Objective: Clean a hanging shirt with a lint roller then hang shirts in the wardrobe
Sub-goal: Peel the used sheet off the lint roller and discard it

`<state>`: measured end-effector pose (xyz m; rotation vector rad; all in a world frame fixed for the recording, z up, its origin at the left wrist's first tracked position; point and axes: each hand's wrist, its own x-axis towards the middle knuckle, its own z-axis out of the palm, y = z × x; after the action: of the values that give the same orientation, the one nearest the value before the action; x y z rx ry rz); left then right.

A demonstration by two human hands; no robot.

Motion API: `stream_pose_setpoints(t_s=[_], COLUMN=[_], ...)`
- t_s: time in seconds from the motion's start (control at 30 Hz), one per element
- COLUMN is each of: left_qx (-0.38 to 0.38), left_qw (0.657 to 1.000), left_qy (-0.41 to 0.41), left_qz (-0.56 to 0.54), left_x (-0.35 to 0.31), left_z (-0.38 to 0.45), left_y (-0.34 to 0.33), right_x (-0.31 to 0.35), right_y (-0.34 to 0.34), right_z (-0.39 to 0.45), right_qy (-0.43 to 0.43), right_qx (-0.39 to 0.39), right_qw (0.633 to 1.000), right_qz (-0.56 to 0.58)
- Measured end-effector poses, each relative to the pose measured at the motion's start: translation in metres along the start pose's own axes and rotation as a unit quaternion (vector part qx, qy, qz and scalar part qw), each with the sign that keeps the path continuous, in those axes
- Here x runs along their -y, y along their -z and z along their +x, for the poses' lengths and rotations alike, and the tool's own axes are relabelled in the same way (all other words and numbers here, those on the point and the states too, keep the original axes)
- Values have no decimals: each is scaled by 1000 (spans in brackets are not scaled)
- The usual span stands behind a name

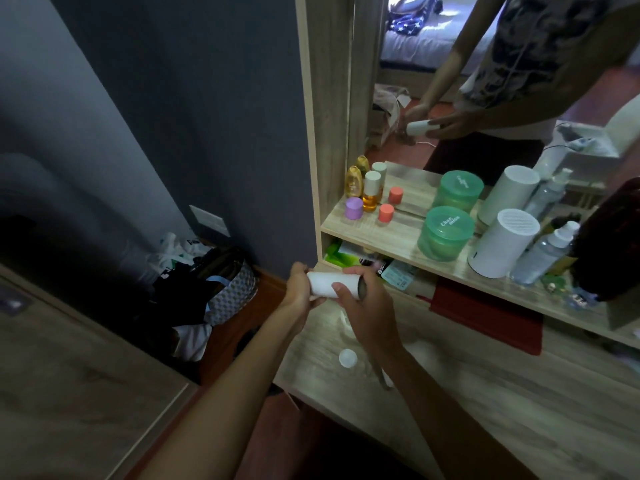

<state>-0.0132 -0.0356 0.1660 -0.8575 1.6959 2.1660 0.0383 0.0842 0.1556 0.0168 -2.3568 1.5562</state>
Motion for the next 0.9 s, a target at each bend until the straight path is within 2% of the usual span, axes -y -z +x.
stream_pose_setpoints(t_s=[0.1,0.2,0.3,0.37,0.43,0.47,0.53,0.57,0.63,0.77,0.87,0.9], left_qx=[-56,-38,-21,-36,-48,-50,-35,-24,-3,6,3,-1], left_qw=[998,997,997,998,998,998,998,998,993,983,979,979], left_qy=[-18,-67,-77,-49,-8,7,28,39,62,67,67,70], left_qz=[-15,-11,-8,-29,-44,-41,-33,-47,-101,-169,-190,-193], left_x=[3,9,11,9,9,10,13,15,17,20,17,15], left_z=[5,0,0,9,19,22,25,25,23,16,13,11], left_y=[-4,-5,-1,5,13,16,22,24,27,34,39,41], right_x=[1,1,2,-9,-30,-48,-85,-101,-127,-137,-142,-146], right_y=[-11,-16,-15,-16,-14,-13,-15,-18,-26,-37,-37,-37], right_z=[-1,-2,-7,-14,-24,-30,-45,-52,-65,-64,-57,-57], right_qy=[12,9,-50,-104,-112,-90,-27,-2,24,83,16,23], right_qx=[-15,-17,108,117,112,144,247,277,292,263,261,268], right_qw=[1000,1000,987,972,984,985,942,916,895,873,888,884], right_qz=[9,5,112,176,85,-27,-226,-289,-335,-402,-377,-382])
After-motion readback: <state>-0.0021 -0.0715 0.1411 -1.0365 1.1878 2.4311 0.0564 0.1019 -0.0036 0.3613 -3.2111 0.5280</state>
